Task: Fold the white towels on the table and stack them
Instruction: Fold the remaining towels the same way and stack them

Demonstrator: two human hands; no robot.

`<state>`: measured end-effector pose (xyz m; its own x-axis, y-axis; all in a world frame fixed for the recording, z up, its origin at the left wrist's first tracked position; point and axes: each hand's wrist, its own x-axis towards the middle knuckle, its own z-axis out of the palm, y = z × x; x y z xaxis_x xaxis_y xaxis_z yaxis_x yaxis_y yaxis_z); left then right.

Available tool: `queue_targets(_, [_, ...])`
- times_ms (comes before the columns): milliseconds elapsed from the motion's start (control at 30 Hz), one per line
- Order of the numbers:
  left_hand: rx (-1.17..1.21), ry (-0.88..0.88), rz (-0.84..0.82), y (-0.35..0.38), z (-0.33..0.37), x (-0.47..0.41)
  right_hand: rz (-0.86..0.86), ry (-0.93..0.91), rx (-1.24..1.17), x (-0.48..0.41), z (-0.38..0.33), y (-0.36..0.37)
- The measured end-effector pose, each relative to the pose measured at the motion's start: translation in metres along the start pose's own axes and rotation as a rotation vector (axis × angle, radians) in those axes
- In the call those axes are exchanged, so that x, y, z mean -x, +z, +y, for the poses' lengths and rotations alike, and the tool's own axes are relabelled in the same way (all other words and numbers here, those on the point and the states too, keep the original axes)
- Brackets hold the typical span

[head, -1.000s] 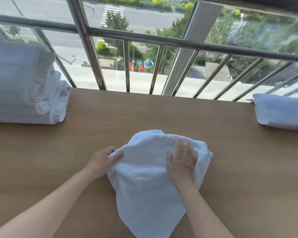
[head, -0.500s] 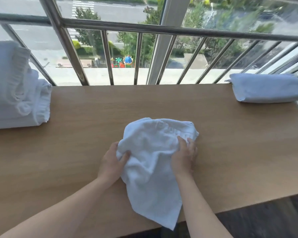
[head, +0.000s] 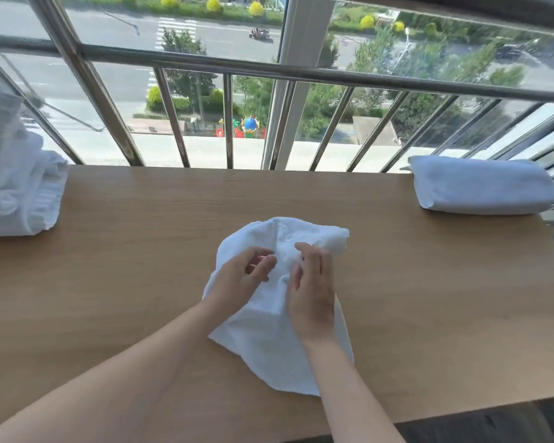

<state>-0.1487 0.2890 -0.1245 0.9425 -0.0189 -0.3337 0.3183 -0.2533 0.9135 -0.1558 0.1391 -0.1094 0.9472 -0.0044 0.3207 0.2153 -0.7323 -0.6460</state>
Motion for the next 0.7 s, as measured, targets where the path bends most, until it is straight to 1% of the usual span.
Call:
queue_targets(33, [0.132,-0.056,-0.077,0.006,0.009,-0.006,-0.033,-0.008,-0.053,0.004,-0.002,0.001])
queue_targets(100, [0.274,-0.14,-0.134,0.015,0.019,-0.018,-0.126,-0.004,-0.16,0.011,0.002,0.002])
queue_targets(167, [0.237,-0.186,-0.123,0.019,0.022,-0.028,-0.212,0.054,-0.277,0.013,0.012,0.001])
queue_targets(233, [0.127,-0.179,-0.096,0.02,0.017,-0.036,-0.261,0.238,-0.364,0.009,0.022,-0.005])
queue_targets(300, [0.087,-0.172,-0.052,0.019,0.012,-0.041,-0.215,0.404,-0.404,0.006,0.034,-0.01])
queue_targets(367, [0.118,-0.171,-0.01,0.022,0.009,-0.043,-0.133,0.463,-0.384,0.002,0.045,-0.015])
queue_targets(433, [0.235,-0.186,-0.002,0.023,0.009,-0.041,-0.112,0.542,-0.377,-0.006,0.053,-0.019])
queue_targets(467, [0.325,-0.208,-0.018,0.023,0.009,-0.039,-0.125,0.616,-0.42,-0.011,0.056,-0.02])
queue_targets(533, [0.479,-0.257,-0.093,0.021,0.01,-0.033,-0.185,0.789,-0.633,-0.022,0.059,-0.022])
queue_targets(567, [0.519,-0.274,-0.137,0.019,0.01,-0.031,-0.224,0.855,-0.755,-0.027,0.06,-0.023])
queue_targets(600, [0.536,-0.285,-0.162,0.017,0.011,-0.029,-0.261,0.878,-0.844,-0.032,0.06,-0.024])
queue_targets(633, [0.549,-0.294,-0.162,0.016,0.011,-0.027,-0.298,0.86,-0.881,-0.037,0.06,-0.025])
queue_targets(700, [0.593,-0.311,-0.108,0.012,0.011,-0.025,-0.336,0.811,-0.916,-0.045,0.059,-0.026])
